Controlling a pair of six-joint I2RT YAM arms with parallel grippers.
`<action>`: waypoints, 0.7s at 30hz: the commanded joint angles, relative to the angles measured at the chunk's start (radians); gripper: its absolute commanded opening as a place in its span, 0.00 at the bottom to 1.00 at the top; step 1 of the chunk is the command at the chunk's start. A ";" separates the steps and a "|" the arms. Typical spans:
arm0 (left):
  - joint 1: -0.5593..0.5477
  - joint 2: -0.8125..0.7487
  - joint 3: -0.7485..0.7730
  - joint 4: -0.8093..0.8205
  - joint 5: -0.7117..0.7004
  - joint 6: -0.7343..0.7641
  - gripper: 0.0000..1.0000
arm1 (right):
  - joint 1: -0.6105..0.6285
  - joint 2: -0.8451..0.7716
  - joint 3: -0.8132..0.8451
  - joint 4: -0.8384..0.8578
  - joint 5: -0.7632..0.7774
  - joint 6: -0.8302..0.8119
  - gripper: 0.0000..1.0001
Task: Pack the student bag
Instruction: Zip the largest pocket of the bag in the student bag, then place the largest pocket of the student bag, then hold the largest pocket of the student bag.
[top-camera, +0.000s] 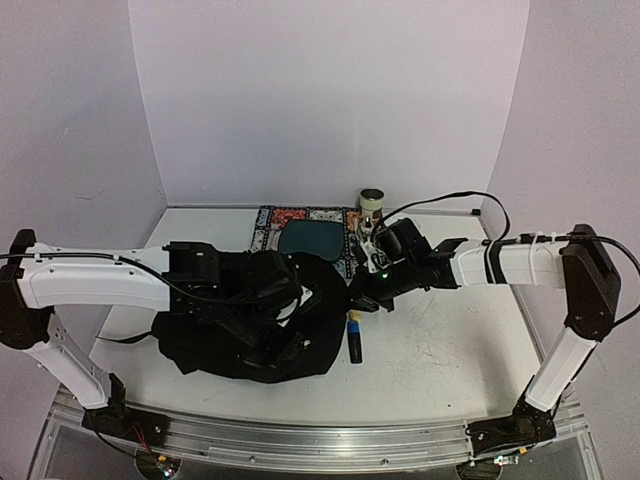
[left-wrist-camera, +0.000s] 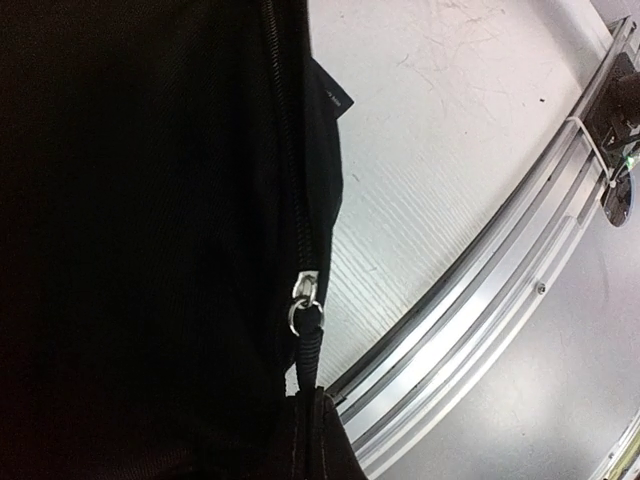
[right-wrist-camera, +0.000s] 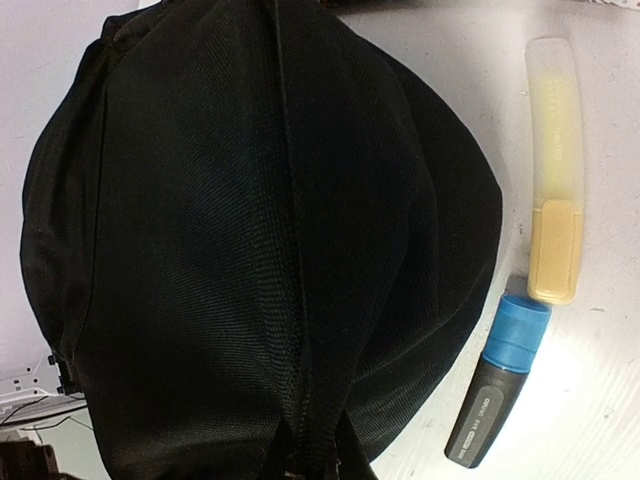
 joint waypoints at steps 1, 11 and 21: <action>-0.016 -0.098 -0.039 -0.227 0.025 -0.061 0.00 | -0.089 -0.024 0.047 -0.053 0.135 -0.024 0.06; -0.017 0.086 0.182 -0.085 0.044 0.022 0.00 | 0.054 -0.138 -0.050 -0.049 0.192 0.112 0.51; -0.018 0.084 0.181 -0.072 0.050 0.053 0.00 | 0.266 -0.181 -0.129 0.009 0.278 0.316 0.68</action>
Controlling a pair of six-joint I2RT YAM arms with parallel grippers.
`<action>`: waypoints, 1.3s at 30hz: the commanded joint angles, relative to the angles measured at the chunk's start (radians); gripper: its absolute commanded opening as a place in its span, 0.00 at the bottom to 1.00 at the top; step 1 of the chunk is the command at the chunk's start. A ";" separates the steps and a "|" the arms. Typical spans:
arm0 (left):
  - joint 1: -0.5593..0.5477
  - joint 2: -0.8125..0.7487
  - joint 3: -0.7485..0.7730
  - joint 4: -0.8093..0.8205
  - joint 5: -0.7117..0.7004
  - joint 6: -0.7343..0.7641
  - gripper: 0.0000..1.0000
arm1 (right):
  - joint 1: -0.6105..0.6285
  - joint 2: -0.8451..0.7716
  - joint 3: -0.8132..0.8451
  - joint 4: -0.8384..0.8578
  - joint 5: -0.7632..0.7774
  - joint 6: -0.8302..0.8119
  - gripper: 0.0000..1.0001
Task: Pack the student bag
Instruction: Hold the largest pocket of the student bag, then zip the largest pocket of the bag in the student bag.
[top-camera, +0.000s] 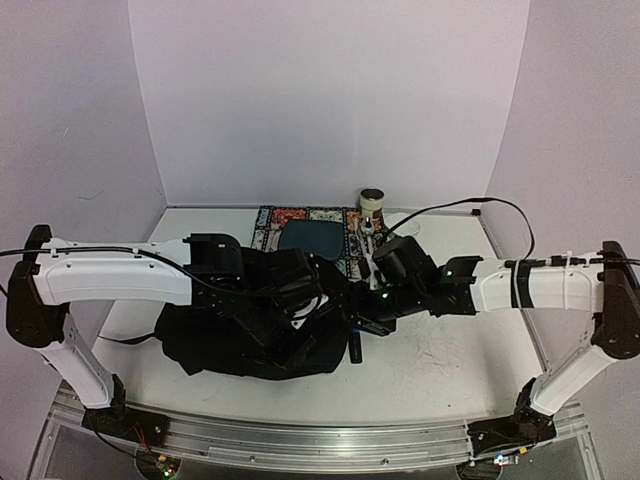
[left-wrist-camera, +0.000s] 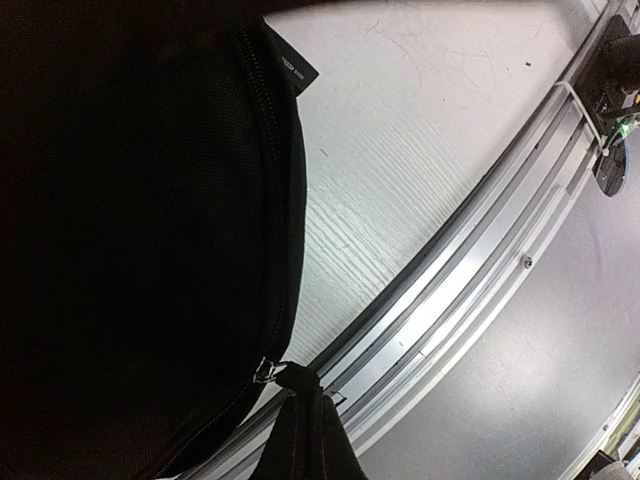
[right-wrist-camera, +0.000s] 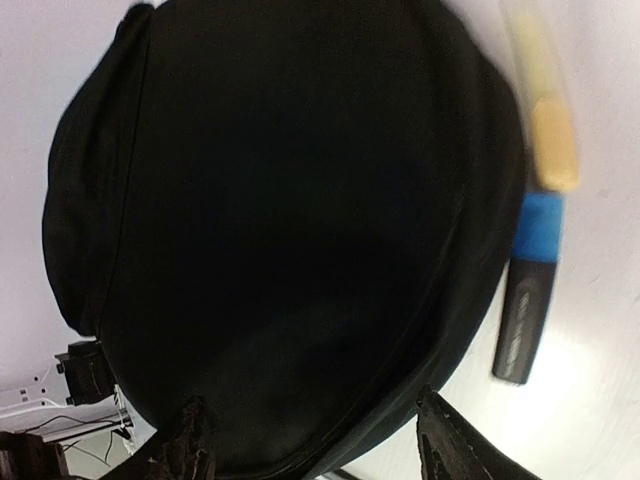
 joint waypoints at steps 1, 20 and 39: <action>-0.003 -0.024 0.028 0.026 -0.004 0.024 0.00 | 0.082 0.002 -0.025 0.030 0.047 0.121 0.68; 0.008 -0.281 -0.248 -0.070 -0.084 -0.145 0.00 | 0.114 -0.053 -0.079 -0.009 0.171 0.159 0.00; 0.096 -0.407 -0.320 -0.359 -0.203 -0.353 0.00 | -0.028 -0.143 -0.086 -0.183 0.110 -0.003 0.00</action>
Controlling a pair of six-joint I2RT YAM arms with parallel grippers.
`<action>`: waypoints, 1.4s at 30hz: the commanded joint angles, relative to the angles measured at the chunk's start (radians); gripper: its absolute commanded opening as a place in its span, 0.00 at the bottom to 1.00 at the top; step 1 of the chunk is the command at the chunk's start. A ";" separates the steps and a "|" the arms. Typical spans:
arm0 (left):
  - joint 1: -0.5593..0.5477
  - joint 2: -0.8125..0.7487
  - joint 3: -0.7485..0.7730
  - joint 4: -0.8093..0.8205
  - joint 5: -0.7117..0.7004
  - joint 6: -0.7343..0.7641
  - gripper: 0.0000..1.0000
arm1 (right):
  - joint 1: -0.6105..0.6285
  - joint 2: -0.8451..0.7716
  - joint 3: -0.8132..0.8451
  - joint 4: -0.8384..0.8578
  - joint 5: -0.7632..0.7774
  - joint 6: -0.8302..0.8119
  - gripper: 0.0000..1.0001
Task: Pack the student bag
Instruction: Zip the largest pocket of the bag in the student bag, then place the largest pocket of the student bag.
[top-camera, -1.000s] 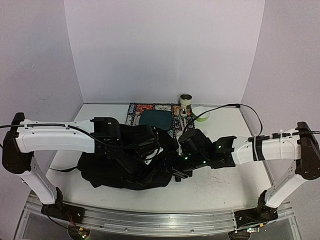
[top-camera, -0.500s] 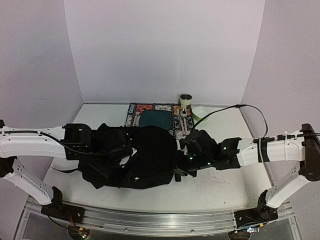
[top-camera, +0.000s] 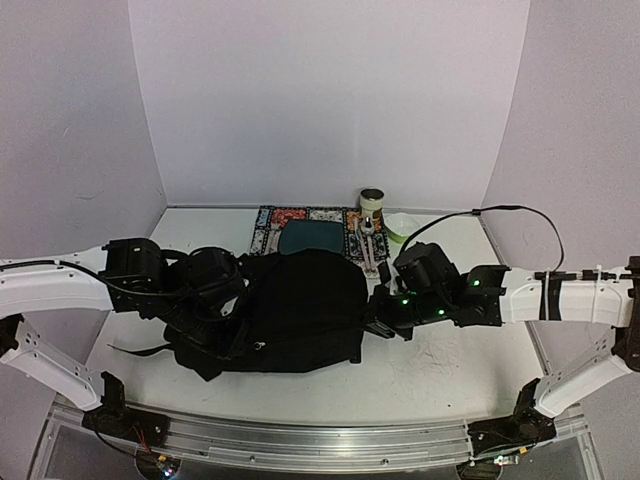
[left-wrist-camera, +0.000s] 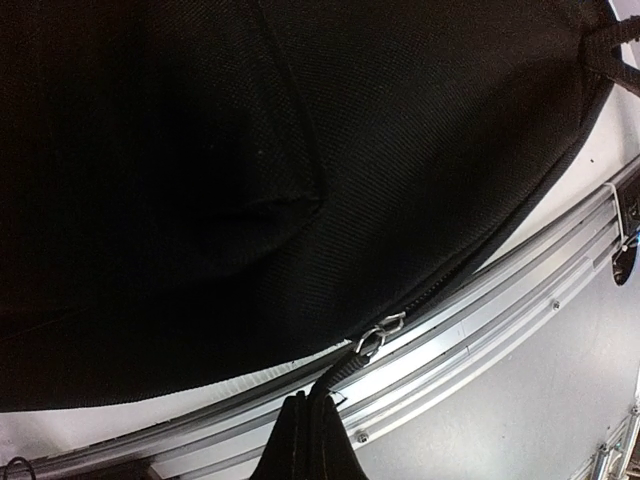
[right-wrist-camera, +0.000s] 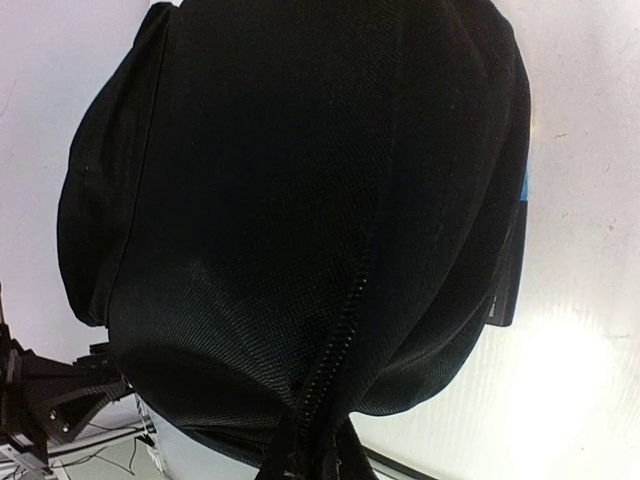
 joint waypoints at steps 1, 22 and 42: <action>0.022 -0.031 0.006 -0.292 -0.085 -0.037 0.02 | -0.041 0.031 0.036 -0.158 0.046 -0.113 0.00; 0.354 -0.001 0.146 0.052 -0.071 0.145 0.62 | 0.082 0.131 0.188 -0.234 -0.145 -0.290 0.04; 0.473 0.377 0.272 0.233 0.195 0.295 0.46 | -0.027 0.163 0.444 -0.372 0.070 -0.520 0.48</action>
